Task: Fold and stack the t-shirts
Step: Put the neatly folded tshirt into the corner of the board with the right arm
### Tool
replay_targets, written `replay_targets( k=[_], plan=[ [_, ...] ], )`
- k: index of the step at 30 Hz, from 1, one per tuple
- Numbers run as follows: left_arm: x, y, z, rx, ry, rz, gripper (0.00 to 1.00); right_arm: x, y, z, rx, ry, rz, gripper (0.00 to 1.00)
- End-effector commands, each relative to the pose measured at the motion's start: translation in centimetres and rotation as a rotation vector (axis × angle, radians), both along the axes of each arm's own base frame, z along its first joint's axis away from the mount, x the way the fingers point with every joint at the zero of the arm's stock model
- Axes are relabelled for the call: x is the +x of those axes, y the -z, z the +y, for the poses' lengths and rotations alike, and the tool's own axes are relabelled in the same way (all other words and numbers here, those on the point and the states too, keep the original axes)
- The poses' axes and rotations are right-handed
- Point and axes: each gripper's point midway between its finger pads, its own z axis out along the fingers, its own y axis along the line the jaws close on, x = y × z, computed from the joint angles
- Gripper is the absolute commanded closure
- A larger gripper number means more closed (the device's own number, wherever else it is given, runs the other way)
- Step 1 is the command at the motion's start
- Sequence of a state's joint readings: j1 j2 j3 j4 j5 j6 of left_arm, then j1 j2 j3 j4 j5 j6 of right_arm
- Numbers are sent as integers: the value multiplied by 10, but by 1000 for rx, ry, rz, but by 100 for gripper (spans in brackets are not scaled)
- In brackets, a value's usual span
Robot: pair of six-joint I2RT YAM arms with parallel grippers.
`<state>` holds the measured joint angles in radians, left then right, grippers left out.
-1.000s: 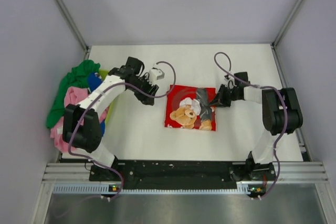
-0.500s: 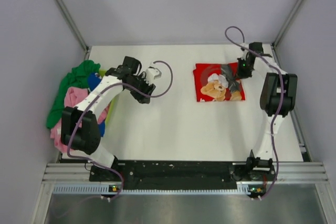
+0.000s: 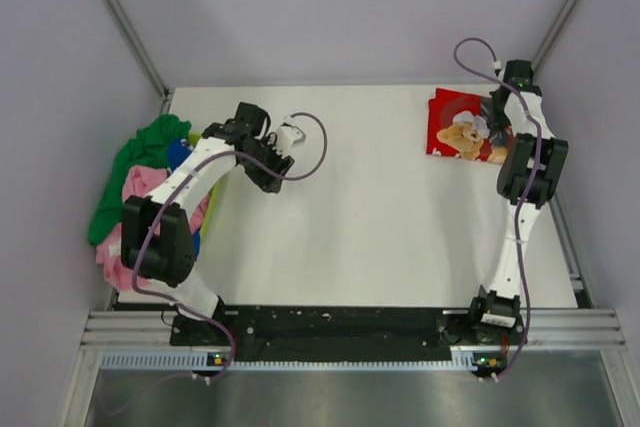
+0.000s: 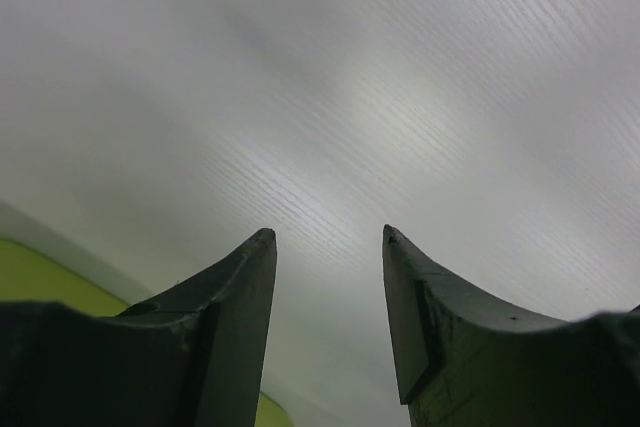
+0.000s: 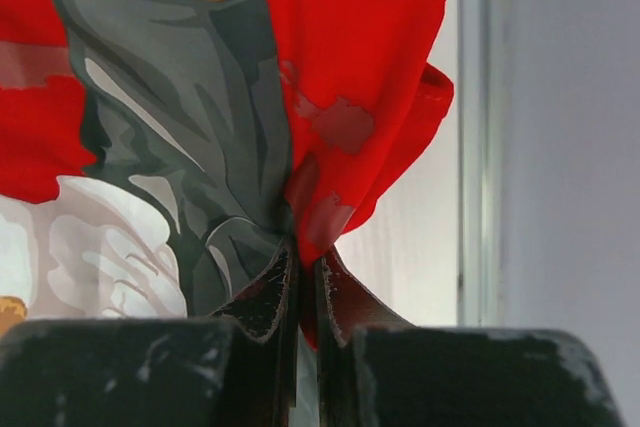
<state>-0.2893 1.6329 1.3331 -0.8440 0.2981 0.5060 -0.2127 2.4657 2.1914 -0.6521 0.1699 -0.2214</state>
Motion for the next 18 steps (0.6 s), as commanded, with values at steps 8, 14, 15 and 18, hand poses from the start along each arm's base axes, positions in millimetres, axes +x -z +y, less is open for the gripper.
replay_targets(
  k=[8, 14, 15, 18],
  plan=[
    [14, -6, 5, 38, -28, 10, 48, 33, -72, -77, -312, 111, -191, 60],
    [14, -9, 9, 54, -36, -5, 48, 36, -165, -88, -340, 176, -383, 43],
    [14, -9, 9, 56, -36, -11, 48, 35, -181, -79, -318, 156, -414, 43],
    [15, -15, 8, 48, -36, -33, 48, 29, -196, -28, -159, -2, -452, 44]
  ],
)
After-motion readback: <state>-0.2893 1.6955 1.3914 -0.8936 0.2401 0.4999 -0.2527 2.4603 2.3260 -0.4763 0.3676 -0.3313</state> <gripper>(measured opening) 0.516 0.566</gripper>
